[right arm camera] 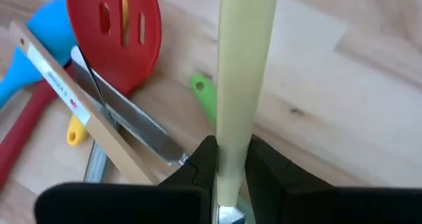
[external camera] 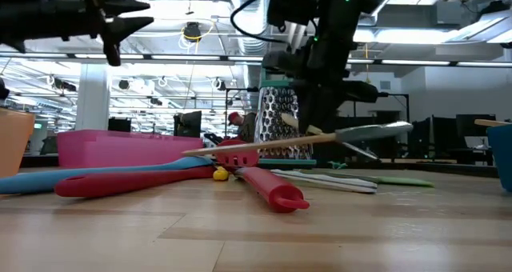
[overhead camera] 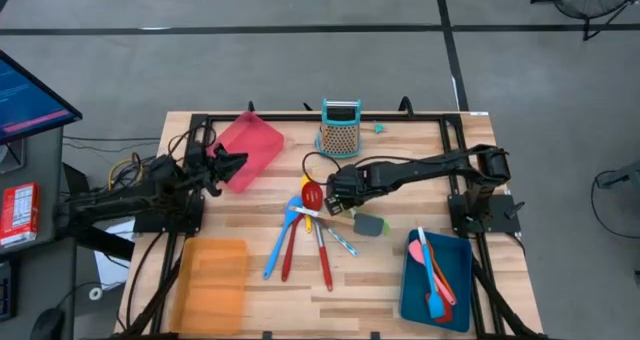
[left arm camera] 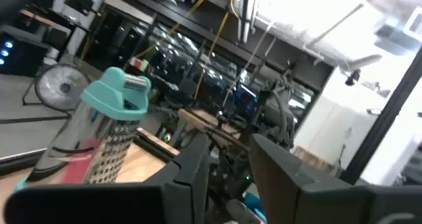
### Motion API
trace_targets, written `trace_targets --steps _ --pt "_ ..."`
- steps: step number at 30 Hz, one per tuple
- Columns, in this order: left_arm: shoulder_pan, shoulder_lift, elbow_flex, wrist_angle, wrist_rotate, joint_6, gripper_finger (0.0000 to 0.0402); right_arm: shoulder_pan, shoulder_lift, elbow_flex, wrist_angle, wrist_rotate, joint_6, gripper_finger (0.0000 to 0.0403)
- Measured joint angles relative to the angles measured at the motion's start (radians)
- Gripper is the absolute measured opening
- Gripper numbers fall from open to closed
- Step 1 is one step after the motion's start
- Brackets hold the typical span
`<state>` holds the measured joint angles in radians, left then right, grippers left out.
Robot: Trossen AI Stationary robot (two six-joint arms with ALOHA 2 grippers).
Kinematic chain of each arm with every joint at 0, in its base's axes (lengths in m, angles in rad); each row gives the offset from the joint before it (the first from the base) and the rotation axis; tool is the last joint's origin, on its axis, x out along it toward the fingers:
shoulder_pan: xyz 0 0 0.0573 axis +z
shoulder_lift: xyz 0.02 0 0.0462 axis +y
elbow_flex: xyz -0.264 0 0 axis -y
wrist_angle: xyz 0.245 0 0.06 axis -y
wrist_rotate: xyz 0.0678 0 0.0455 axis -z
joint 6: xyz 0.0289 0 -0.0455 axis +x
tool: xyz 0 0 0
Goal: Pick & Place Kitchen Items
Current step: Put the yellow table knife into the orange bin
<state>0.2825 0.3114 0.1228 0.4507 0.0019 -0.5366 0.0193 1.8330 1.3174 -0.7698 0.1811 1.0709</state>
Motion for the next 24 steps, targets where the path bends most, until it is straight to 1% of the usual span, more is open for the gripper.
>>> trace_targets --steps 8,14,18,24 --pt "-0.006 0.243 0.113 -0.003 0.099 0.025 0.0125 0.018 -0.046 0.0 0.073 0.155 -0.035 0.0056" --pt "-0.047 0.374 0.19 0.002 0.11 0.088 0.0136 0.031 -0.122 0.0 0.103 0.267 -0.061 0.0056" --pt "-0.068 0.428 0.215 0.0 0.108 0.093 0.0139 0.031 -0.173 0.0 0.125 0.3 -0.088 0.0056" --pt "-0.098 0.513 0.256 -0.001 0.104 0.112 0.0139 0.031 -0.226 0.0 0.319 0.318 -0.187 0.0056"
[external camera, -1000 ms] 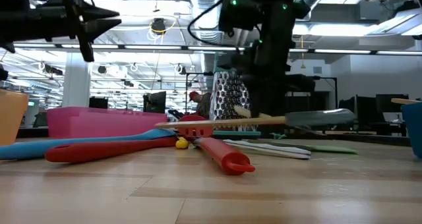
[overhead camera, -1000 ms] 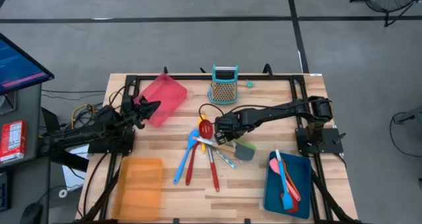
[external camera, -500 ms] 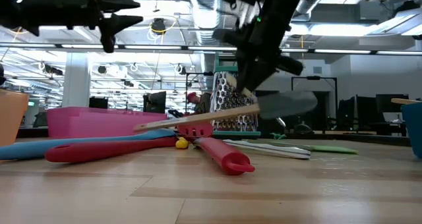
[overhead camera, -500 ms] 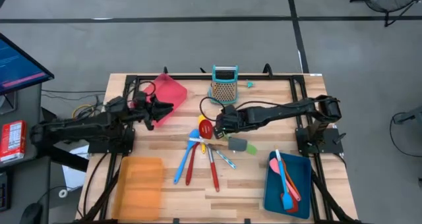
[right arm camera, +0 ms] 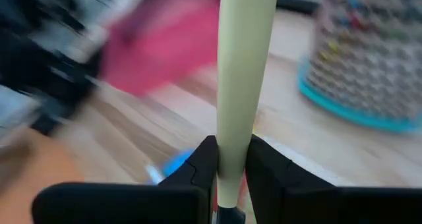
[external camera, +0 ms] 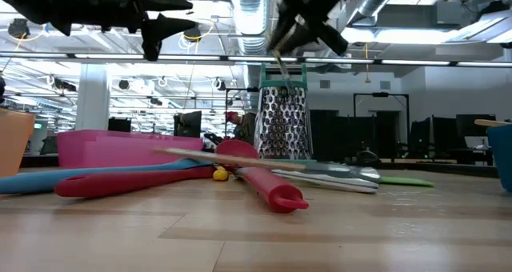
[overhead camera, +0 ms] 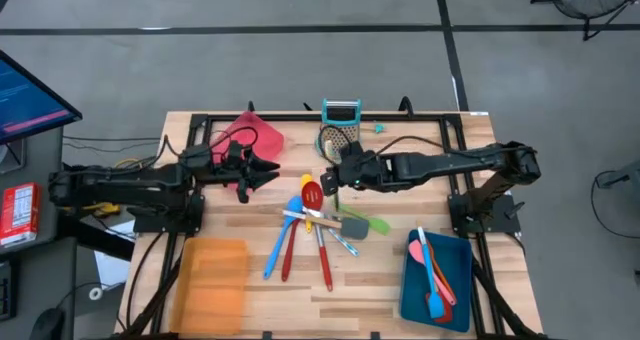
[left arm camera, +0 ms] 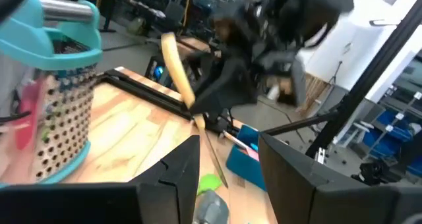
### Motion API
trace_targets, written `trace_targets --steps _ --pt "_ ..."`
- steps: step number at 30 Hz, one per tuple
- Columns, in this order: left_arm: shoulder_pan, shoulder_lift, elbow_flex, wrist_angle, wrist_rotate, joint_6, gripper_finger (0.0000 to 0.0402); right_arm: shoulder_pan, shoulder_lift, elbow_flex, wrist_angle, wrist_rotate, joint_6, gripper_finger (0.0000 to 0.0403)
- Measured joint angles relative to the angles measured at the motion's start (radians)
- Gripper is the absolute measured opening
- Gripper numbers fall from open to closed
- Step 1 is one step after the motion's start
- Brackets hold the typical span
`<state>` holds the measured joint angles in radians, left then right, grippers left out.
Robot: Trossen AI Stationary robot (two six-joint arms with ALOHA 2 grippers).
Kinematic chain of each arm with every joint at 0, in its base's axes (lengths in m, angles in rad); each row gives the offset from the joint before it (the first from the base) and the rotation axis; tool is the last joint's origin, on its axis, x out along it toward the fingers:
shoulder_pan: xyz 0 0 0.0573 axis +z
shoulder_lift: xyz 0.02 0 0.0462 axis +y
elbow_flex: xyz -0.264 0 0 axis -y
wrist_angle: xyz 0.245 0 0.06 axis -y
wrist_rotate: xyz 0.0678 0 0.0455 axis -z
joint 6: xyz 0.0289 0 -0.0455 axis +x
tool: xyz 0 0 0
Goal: Pick & Place Kitchen Items
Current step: Put the yellow table knife into the orange bin
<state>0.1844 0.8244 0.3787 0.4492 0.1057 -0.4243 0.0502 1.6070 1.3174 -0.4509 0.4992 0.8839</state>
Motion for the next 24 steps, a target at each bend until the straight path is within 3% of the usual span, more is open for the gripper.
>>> trace_targets --steps 4,11,24 --pt "-0.026 0.052 0.05 0.003 0.018 0.035 0.0139 0.0 -0.014 0.0 0.128 0.0 -0.077 0.0056" --pt "-0.036 0.137 0.132 0.029 0.137 0.056 0.0139 0.004 -0.013 0.0 0.303 -0.067 -0.18 0.0056" --pt "-0.027 0.279 0.194 0.04 0.179 0.088 0.0139 0.038 -0.013 0.0 0.404 -0.083 -0.275 0.0056"
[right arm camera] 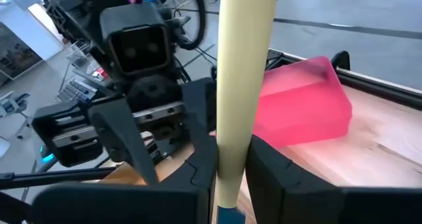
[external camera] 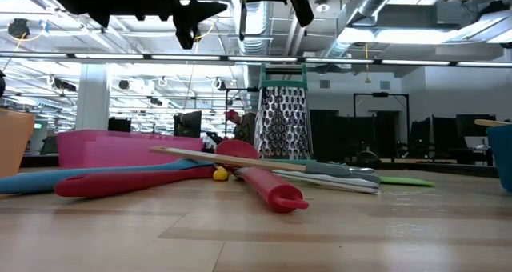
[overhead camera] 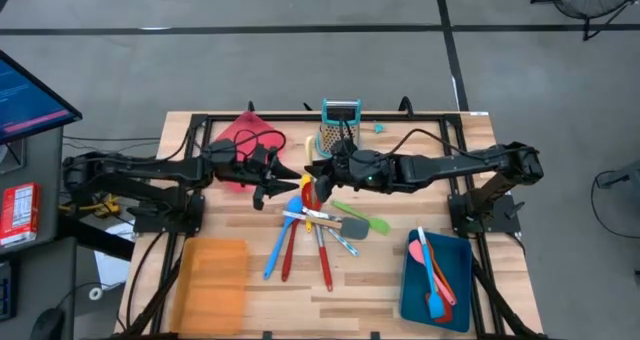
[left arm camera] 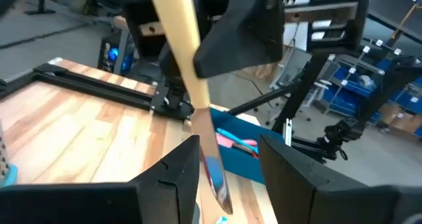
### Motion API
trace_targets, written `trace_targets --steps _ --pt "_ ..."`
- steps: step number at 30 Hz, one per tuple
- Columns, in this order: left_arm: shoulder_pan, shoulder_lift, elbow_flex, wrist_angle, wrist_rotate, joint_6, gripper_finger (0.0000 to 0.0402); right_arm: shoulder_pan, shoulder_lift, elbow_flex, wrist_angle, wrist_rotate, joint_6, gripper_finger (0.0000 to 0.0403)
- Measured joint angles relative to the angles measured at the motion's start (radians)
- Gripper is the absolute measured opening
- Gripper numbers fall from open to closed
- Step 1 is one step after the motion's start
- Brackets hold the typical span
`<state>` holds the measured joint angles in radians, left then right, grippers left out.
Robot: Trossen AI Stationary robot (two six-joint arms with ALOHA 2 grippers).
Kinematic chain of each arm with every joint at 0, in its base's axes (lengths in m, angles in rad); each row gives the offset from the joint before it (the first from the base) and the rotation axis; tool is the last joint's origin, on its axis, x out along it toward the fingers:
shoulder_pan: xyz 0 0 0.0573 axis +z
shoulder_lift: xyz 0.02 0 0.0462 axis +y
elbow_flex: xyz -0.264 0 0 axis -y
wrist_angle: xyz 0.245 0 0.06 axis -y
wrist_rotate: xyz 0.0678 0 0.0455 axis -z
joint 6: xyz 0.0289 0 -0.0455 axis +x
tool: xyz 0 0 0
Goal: Pick & Place Kitchen Items
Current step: Put the yellow table knife into the orange bin
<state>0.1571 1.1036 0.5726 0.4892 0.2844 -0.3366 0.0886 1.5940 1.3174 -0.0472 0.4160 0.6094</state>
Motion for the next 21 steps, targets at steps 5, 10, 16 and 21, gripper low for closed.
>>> trace_targets --steps 5,10,16,21 --pt "0.004 0.038 0.027 0.026 0.038 -0.003 0.0139 0.01 0.0 0.0 0.0 0.0 -0.008 0.0056" --pt "0.005 0.057 0.052 0.069 0.036 -0.003 0.0139 0.014 0.0 0.0 0.001 0.0 -0.008 0.0056" --pt "0.013 0.084 0.054 0.068 0.013 -0.003 0.0139 0.017 0.0 0.0 0.001 0.0 -0.008 0.0056" --pt "0.012 0.11 0.054 0.073 -0.008 -0.004 0.0139 0.022 0.001 0.0 0.002 0.0 -0.008 0.0056"
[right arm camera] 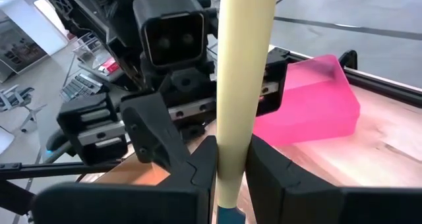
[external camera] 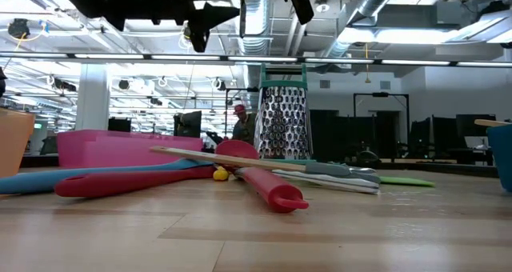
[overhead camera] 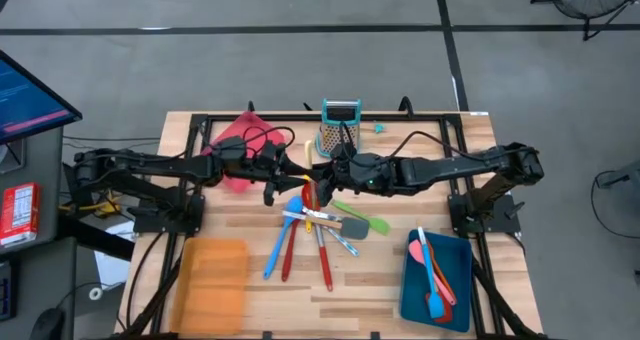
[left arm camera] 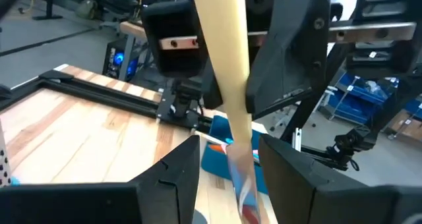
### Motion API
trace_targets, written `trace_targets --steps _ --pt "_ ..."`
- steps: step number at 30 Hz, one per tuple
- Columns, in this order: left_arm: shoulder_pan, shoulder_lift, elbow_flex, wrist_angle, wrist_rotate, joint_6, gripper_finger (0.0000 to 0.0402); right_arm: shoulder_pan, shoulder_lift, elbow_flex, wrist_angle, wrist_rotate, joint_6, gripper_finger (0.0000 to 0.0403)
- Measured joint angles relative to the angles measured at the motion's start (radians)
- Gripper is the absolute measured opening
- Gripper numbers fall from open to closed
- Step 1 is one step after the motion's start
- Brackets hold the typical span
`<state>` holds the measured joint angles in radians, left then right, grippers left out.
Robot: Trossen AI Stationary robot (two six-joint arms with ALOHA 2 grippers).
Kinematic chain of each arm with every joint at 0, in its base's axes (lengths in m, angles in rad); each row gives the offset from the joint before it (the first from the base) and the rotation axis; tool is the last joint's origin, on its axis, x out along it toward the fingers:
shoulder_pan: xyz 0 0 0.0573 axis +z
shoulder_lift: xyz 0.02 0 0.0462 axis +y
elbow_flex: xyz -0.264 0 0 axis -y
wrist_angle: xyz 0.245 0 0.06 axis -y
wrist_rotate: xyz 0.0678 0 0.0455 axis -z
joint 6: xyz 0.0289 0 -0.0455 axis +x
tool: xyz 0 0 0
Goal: Pick & Place Kitchen Items
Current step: Put the yellow table knife into the orange bin
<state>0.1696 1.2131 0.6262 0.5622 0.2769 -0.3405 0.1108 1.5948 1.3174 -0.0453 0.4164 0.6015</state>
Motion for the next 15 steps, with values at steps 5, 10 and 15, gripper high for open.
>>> trace_targets --steps 5,10,15 --pt "0.0 0.0 0.0 0.059 0.031 -0.01 0.014 0.001 0.0 0.0 -0.002 -0.001 -0.007 0.0056" --pt "0.0 0.001 0.0 0.067 0.076 -0.031 0.0142 -0.001 0.0 0.0 -0.003 -0.004 -0.018 0.0056" --pt "0.0 0.001 0.0 0.066 0.079 -0.002 0.0185 -0.002 0.0 0.0 -0.003 -0.002 -0.025 0.0056"
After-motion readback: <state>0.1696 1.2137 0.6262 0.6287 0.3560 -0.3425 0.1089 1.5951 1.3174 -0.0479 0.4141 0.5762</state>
